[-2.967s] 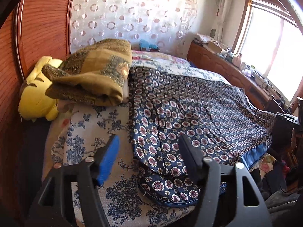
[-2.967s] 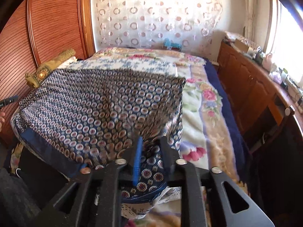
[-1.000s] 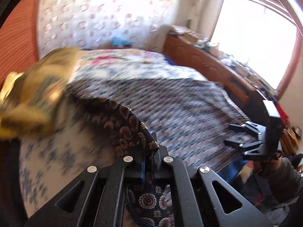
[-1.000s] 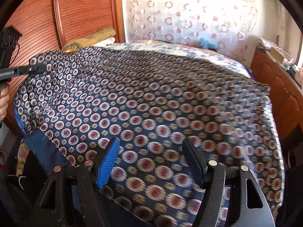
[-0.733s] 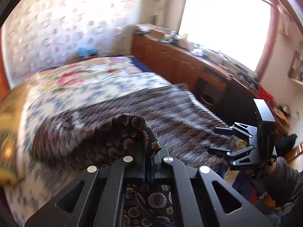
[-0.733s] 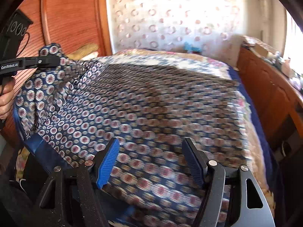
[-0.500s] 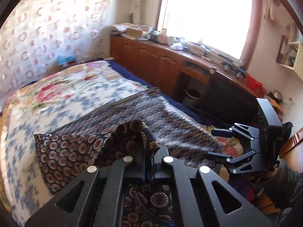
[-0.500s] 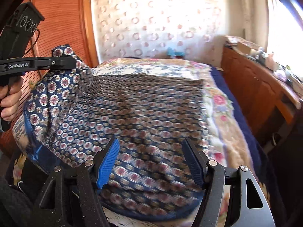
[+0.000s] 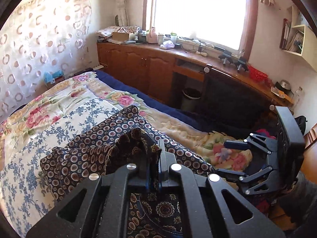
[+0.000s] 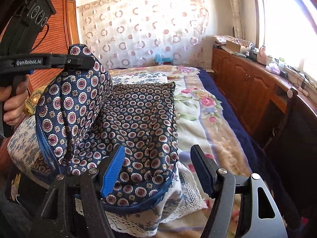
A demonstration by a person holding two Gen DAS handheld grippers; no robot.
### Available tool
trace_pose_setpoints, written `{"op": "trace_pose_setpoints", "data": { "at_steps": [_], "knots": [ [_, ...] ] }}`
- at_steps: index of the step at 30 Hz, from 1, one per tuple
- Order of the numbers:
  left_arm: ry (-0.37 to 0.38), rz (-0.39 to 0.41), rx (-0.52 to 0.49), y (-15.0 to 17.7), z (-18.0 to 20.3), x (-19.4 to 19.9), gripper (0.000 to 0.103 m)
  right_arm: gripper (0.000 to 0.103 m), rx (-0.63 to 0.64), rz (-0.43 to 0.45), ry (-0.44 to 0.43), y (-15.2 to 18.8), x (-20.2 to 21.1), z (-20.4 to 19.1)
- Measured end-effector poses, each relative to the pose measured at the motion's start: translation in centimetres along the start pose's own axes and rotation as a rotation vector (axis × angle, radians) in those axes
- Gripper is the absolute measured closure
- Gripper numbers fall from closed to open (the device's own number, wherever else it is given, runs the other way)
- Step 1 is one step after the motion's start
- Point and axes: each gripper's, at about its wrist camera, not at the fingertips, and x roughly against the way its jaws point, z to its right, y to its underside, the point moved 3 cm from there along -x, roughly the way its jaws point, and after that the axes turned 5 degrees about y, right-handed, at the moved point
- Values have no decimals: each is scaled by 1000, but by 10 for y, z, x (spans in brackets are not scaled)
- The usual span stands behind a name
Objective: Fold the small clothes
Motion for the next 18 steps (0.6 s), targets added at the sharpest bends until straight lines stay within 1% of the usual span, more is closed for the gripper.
{"op": "trace_pose_setpoints", "data": {
  "at_steps": [1, 2, 4, 5, 6, 7, 9, 11, 15, 18],
  "knots": [
    [16, -12, 12, 1, -1, -4, 92, 32, 4, -2, 4, 0, 1, 0],
    [29, -27, 28, 5, -3, -6, 87, 32, 10, -2, 9, 1, 2, -1],
    [22, -33, 42, 11, -8, -5, 76, 32, 14, -1, 14, 0, 3, -3],
    [16, -31, 42, 14, -11, -2, 60, 32, 11, 1, 13, -1, 6, -3],
    [12, -26, 44, 16, -14, 0, 55, 32, 8, 3, 12, -2, 6, -3],
    [7, -21, 49, 18, -17, 3, 54, 32, 7, 4, 14, -4, 7, -3],
    [-3, -18, 75, 27, -28, 11, 41, 32, 3, 6, 16, -5, 7, -3],
    [-18, -12, 101, 38, -42, 18, 36, 32, 4, 5, 14, -5, 2, -3],
    [-57, -43, 150, 66, -71, 23, 35, 32, 19, 7, 5, -9, -4, -8],
    [-118, -74, 178, 91, -91, 24, 35, 32, 38, 8, -1, -15, -15, -14]
  ]
}}
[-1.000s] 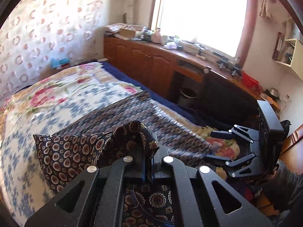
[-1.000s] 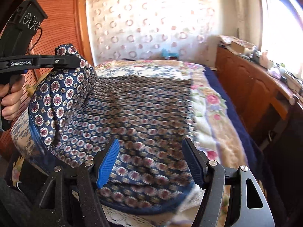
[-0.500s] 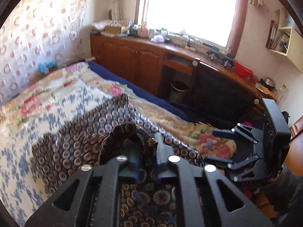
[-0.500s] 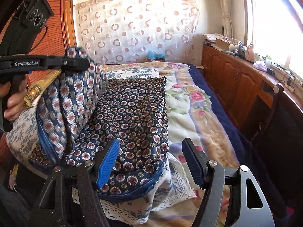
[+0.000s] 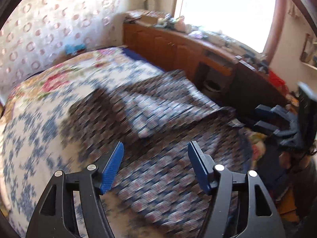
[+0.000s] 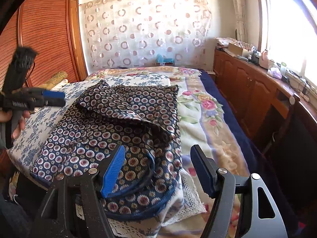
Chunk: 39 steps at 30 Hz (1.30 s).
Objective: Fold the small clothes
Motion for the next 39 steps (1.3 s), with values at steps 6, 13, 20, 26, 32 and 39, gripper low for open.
{"op": "trace_pose_setpoints", "data": {
  "at_steps": [6, 13, 20, 26, 32, 39],
  "knots": [
    [-81, -21, 68, 27, -37, -9, 35, 32, 51, 16, -40, -24, -21, -20],
    [-150, 42, 103, 34, -54, -5, 35, 32, 112, 6, -100, -56, -58, -51],
    [-204, 131, 113, 32, -60, 20, 35, 32, 198, -46, -144, -75, -101, -86],
    [-221, 168, 112, 32, -61, 38, 35, 32, 324, -65, -140, -85, -125, -110],
    [-234, 182, 99, 36, -63, 48, 35, 32, 437, -123, -114, -80, -154, -128],
    [-227, 167, 116, 43, -67, 45, 35, 38, 515, -153, -60, -79, -185, -137]
  ]
}}
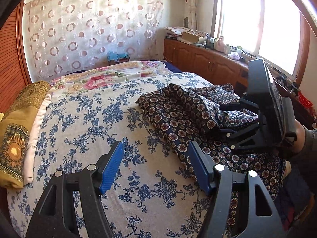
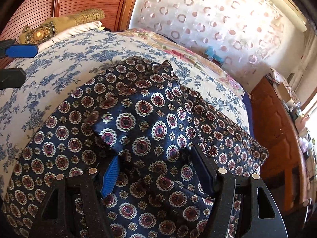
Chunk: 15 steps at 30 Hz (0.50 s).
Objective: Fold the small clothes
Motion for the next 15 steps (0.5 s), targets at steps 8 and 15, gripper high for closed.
{"op": "trace_pose_setpoints", "data": {
  "at_steps": [8, 15],
  "knots": [
    [12, -15, 2, 6, 1, -4, 35, 94, -118, -4, -163, -6, -9, 27],
    [33, -36, -16, 9, 12, -10, 35, 97, -332, 29, -181, -6, 0, 99]
  ]
}}
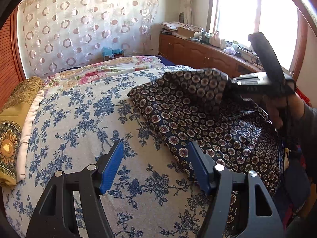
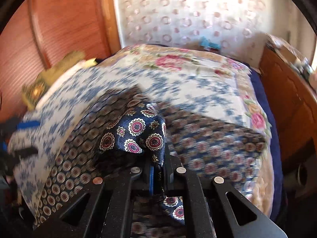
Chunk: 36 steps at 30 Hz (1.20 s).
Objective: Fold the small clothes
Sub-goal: 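Lift and fold the navy shirt over with the right tool, then open it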
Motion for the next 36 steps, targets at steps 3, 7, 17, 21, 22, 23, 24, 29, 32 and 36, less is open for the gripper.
{"op": "trace_pose_setpoints", "data": {
  "at_steps": [3, 7, 17, 21, 22, 23, 24, 29, 32, 36],
  "knots": [
    [10, -12, -15, 1, 8, -5, 35, 97, -60, -14, 49, -7, -1, 31],
    [26, -31, -32, 3, 18, -12, 35, 88, -133, -35, 127, -15, -4, 69],
    [40, -96, -66, 8, 36, -35, 35, 65, -221, 41, 239, -9, 15, 75],
    [38, -130, -67, 14, 38, -47, 35, 65, -204, 25, 141, 1, 13, 57],
    [36, -140, -68, 16, 39, -50, 35, 65, -185, 14, 129, 4, 10, 51],
    [36, -146, -68, 17, 39, -52, 35, 65, -171, 3, 117, 6, 7, 46],
    [36, -154, -67, 19, 39, -55, 35, 65, -158, -10, 107, 8, 3, 40],
    [29, -170, -78, 20, 40, -59, 29, 65, -136, -54, 134, 1, -26, 41],
    [18, -184, -113, 21, 47, -63, 23, 65, -175, -61, 121, -14, -36, 55],
    [24, -186, -106, 20, 46, -64, 22, 65, -204, -83, 119, -31, -49, 68]
  ]
}}
